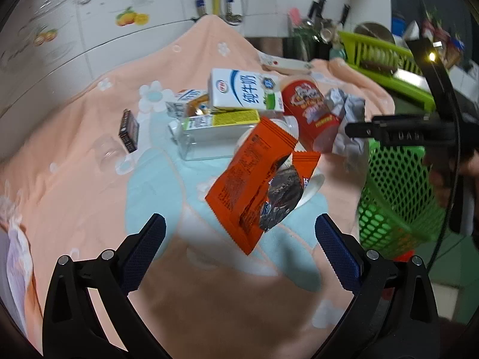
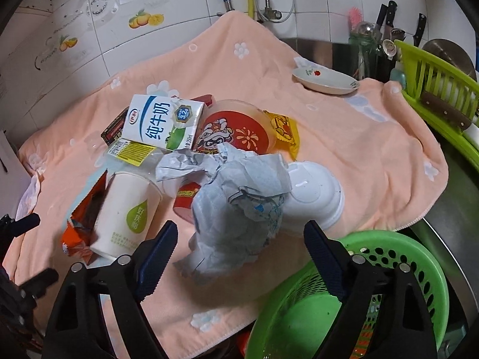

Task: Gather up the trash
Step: 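Grasp the orange snack bag with the left tool while the right tool grasps the crumpled tissue, then drop the crumpled tissue into the green basket with the right tool while the left tool lifts the bag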

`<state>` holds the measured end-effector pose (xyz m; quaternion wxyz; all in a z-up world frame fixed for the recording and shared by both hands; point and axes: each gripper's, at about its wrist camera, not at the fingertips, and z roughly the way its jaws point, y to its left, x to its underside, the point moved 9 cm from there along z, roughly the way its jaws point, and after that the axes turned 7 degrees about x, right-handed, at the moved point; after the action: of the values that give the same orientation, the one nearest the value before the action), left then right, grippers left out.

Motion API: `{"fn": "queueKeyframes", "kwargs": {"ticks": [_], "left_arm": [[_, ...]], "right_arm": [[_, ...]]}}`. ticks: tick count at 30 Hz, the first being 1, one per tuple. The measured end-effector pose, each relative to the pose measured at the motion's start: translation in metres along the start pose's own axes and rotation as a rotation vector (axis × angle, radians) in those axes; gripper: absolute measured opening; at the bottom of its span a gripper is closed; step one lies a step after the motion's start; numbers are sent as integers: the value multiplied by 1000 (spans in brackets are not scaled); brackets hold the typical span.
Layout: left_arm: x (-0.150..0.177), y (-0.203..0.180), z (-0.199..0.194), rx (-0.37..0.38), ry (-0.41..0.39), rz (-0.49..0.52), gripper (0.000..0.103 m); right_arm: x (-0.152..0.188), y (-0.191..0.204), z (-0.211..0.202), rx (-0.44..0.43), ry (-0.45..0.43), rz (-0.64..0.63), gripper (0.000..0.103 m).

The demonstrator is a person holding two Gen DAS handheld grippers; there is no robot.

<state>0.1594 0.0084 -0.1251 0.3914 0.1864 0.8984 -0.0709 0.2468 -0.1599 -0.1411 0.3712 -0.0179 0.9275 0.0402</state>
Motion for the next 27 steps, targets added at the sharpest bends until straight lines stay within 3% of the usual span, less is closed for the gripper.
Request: {"fn": "queueKeyframes", "kwargs": {"ticks": [8,11,16,18,22,27], "left_arm": [[-5,0,30,13,45,52,97],[-7,0,38,28,52,63,84],[-4,-2,45,76,79,66,43],[-2,-4,46,88,83,72,34],[-2,-4,39,102,71,61,22],[-4,-3,25,115,51,38,20]], "right_arm": [[4,-2,1,-27,6,14,49],[4,-2,-3,-31,-5,16,45],[5,-1,-17,-25,-40,5,40],[7,0,-23,-28,-50,8,40],[10,-2,-37,-34,-71,15,39],[18,-4,-62,-37,-104,26,39]]}}
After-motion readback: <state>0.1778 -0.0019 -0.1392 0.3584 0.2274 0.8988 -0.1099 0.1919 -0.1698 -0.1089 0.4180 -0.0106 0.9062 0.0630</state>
